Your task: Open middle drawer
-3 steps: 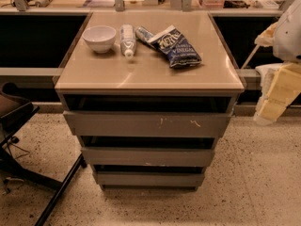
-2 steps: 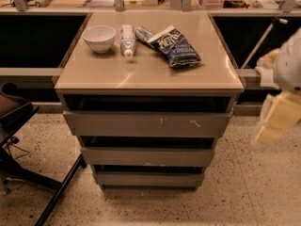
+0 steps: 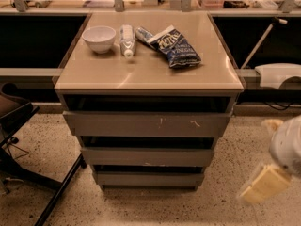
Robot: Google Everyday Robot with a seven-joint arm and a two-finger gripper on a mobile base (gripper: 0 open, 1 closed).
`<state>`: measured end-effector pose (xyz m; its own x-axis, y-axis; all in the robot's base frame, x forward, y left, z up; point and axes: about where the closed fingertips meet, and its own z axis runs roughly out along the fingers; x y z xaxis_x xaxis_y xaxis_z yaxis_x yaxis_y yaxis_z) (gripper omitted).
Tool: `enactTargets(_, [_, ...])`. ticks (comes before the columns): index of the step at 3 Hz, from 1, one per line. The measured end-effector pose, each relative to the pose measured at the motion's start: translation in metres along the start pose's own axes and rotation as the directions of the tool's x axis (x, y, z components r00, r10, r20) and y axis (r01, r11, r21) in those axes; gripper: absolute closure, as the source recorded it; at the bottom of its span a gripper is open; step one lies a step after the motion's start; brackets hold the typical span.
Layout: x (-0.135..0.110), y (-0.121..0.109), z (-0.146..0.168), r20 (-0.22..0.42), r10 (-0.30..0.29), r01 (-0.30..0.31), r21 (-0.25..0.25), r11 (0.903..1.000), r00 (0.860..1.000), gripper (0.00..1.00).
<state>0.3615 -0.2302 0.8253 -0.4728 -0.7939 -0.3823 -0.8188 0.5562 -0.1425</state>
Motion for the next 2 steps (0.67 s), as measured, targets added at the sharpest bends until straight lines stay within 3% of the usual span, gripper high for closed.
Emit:
enactTargets(1, [0.034, 0.040, 0.076, 0.021, 0.118, -0.116, -0.080, 0.9900, 0.993, 0.00])
enactTargets(2, [0.058, 0.065, 0.103, -0.014, 0.136, -0.137, -0.118, 0.9836, 0.991, 0.00])
